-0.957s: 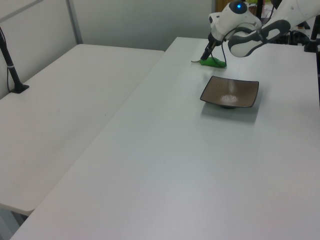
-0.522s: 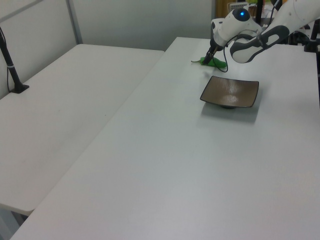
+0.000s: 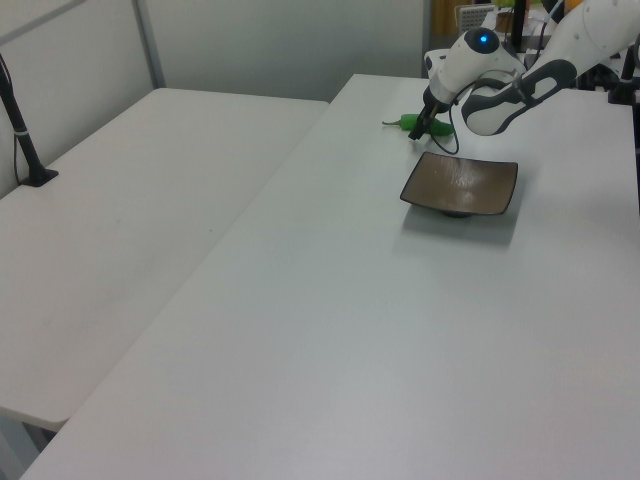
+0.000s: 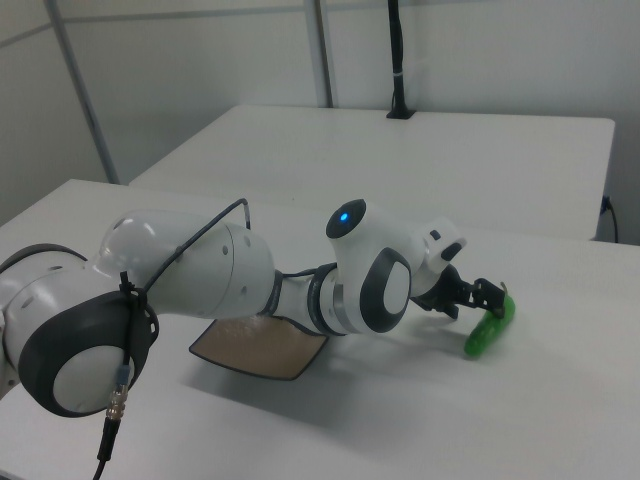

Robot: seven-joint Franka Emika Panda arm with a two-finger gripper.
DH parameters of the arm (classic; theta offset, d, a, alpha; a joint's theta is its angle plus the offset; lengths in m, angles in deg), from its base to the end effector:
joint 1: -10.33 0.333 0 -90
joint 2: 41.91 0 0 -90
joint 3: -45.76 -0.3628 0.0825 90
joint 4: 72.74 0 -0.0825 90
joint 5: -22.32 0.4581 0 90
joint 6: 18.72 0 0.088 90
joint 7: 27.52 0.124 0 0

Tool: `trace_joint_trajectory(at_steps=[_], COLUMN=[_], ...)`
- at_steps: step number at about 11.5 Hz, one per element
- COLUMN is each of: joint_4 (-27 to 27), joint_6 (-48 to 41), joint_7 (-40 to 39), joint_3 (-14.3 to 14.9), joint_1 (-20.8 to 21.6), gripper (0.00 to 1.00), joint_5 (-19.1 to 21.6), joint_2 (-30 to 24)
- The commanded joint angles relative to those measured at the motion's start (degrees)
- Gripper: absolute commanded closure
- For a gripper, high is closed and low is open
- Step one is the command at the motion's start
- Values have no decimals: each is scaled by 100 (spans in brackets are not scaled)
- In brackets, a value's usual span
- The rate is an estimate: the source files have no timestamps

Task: Chili peppers are placed on a ceramic plate
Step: 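Lower the gripper onto the green chili pepper and close on it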

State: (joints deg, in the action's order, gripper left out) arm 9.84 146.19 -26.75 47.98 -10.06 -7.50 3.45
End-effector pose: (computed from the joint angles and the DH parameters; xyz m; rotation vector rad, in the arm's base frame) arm 0.8148 -0.3023 0.2606 2.6149 0.0951 0.7513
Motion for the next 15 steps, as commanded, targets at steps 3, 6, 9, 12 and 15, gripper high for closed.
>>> trace_joint_trajectory(at_steps=[3,6,9,12,15], joint_4=[-84,-75,-75,-75,-14], joint_6=[77,77,77,77,42], joint_7=[81,81,99,108,107], joint_3=[42,42,33,24,-2], joint_1=[9,9,9,9,9], gripper=[53,70,74,73,71], joint_5=[-148,-157,-139,-121,-104], joint_2=[96,104,104,-9,-369])
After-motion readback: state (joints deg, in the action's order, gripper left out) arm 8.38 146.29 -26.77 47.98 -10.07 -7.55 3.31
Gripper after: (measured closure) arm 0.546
